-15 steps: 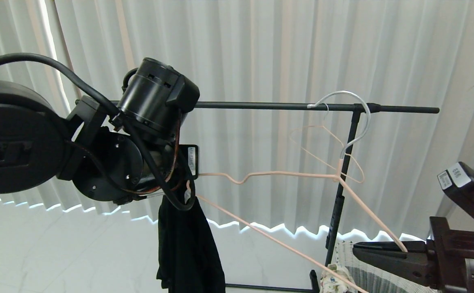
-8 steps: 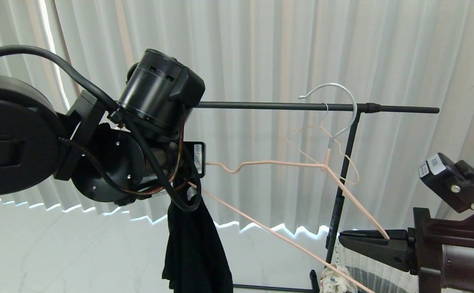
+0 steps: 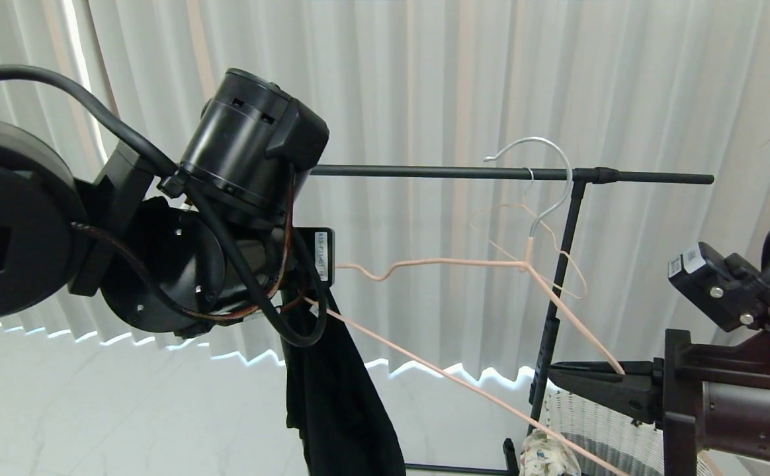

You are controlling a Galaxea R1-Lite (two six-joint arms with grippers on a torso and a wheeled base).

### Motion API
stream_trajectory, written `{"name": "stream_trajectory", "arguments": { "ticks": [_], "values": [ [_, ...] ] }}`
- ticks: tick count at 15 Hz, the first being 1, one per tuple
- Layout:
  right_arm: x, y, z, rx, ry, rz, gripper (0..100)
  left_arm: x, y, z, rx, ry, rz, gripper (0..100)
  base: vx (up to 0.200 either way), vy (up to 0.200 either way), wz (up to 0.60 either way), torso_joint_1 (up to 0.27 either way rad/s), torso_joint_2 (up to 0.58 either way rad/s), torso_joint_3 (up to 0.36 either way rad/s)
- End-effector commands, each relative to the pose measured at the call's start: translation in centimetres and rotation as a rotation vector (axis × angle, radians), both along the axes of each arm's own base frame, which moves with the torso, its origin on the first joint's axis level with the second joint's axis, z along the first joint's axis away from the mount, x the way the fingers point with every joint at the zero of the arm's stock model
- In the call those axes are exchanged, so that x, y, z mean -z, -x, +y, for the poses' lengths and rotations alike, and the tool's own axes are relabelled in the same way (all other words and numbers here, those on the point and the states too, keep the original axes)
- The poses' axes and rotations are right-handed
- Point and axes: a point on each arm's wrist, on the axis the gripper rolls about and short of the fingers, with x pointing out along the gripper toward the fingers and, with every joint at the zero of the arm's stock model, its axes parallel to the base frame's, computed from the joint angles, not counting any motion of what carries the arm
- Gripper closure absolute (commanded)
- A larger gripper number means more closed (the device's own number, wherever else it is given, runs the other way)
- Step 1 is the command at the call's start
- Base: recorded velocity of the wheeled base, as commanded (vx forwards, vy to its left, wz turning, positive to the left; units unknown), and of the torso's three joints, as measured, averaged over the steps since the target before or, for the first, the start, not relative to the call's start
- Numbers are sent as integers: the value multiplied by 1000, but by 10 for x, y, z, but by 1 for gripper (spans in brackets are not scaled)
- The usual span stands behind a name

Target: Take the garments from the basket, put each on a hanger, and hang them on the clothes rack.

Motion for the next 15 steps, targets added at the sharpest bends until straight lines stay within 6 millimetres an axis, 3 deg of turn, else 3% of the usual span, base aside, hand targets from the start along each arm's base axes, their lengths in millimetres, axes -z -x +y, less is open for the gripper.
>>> {"name": "stream_trajectory", "arguments": {
  "ticks": [1,10,15],
  "values": [
    [1,-3,3,2,-5,1,100,-2,3,-2,13,5,-5,100,0,0,0,0,0,0],
    [12,-17,27,-15,-7,25,100,-11,8,-18,63,62,-62,100,0,0,0,0,0,0],
    [12,-30,14,163,16,-2,100,-7,-6,-9,-17,35,-67,100,0,0,0,0,0,0]
  ]
}}
